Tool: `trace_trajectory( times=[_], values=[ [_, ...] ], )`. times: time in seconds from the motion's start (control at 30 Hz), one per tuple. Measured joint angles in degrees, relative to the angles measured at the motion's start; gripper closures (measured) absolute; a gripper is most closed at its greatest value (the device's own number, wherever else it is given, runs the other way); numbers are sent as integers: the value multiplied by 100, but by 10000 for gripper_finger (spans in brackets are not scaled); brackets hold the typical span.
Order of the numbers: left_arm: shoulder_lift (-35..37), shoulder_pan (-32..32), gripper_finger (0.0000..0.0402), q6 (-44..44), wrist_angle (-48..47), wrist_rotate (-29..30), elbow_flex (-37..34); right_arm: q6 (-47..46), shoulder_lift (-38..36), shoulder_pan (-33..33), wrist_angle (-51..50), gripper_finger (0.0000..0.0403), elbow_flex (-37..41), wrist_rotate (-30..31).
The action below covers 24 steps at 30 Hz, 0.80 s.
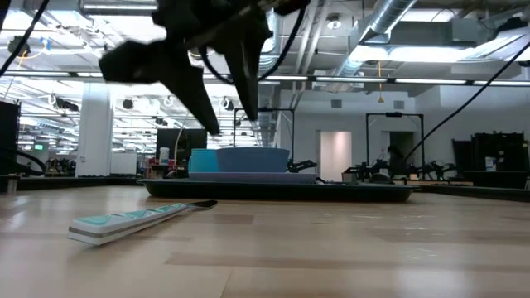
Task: Set up tray
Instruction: Put the knife on top of the table napkin to the right of the fork on the tray
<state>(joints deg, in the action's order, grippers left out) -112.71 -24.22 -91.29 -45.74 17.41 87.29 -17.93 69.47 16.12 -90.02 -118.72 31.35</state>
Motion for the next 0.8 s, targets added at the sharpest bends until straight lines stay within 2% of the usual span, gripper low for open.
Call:
trace_trajectory(
  times=[0.13,0.3,0.43,0.67,0.8],
  values=[
    [-92,-136,235,-251,-750,-54,503,0,-132,0,1,295,0,-47],
    [-96,-374,235,-999,-852,-20,507,1,-225,0,0,295,0,-379],
    [-427,-537,235,-1526,-829,-27,496,45,-233,0,2,295,0,-576],
    [-905,-539,235,-1621,-383,-156,498,103,-306,0,0,295,0,-791],
    [-891,-508,235,-1621,-643,-51,500,107,-321,0,0,295,-1,-805]
  ],
)
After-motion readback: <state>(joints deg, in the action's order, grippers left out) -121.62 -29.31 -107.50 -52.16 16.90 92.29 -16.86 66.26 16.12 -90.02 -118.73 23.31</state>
